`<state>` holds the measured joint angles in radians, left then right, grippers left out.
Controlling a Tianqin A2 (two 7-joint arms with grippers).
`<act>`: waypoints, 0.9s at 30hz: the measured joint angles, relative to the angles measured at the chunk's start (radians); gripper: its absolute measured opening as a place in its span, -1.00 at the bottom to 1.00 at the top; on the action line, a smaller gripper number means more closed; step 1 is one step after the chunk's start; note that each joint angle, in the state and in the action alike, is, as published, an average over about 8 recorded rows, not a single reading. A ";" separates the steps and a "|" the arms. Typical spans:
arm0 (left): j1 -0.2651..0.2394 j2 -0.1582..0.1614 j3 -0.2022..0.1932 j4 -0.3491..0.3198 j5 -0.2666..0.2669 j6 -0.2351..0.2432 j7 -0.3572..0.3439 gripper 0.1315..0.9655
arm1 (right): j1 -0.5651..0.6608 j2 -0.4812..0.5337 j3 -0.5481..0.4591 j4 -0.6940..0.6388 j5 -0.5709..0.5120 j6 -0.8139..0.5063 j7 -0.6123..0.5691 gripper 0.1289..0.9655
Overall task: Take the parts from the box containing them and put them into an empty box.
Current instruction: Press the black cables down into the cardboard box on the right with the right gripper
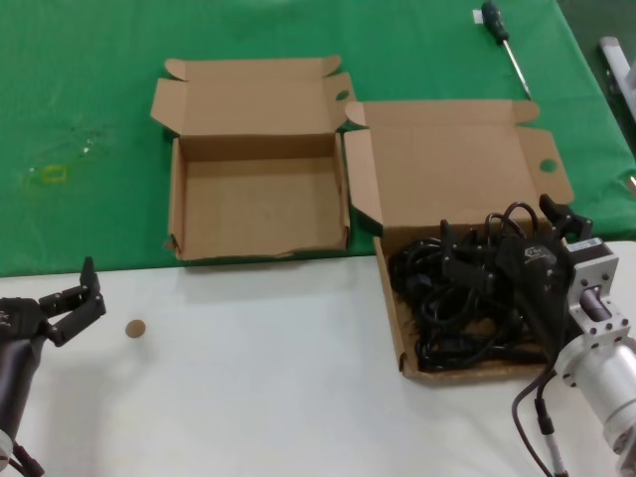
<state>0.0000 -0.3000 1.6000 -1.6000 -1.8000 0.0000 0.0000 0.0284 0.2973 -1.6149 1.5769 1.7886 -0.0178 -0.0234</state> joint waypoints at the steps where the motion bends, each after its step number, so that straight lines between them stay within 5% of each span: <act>1: 0.000 0.000 0.000 0.000 0.000 0.000 0.000 1.00 | 0.000 0.000 0.000 0.000 0.000 0.000 0.000 1.00; 27: 0.000 0.000 0.000 0.000 0.000 0.000 0.000 0.95 | 0.000 0.000 0.000 0.000 0.000 0.000 0.000 1.00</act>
<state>0.0000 -0.3000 1.6000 -1.6000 -1.8000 0.0000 0.0000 0.0284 0.2973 -1.6149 1.5769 1.7886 -0.0178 -0.0234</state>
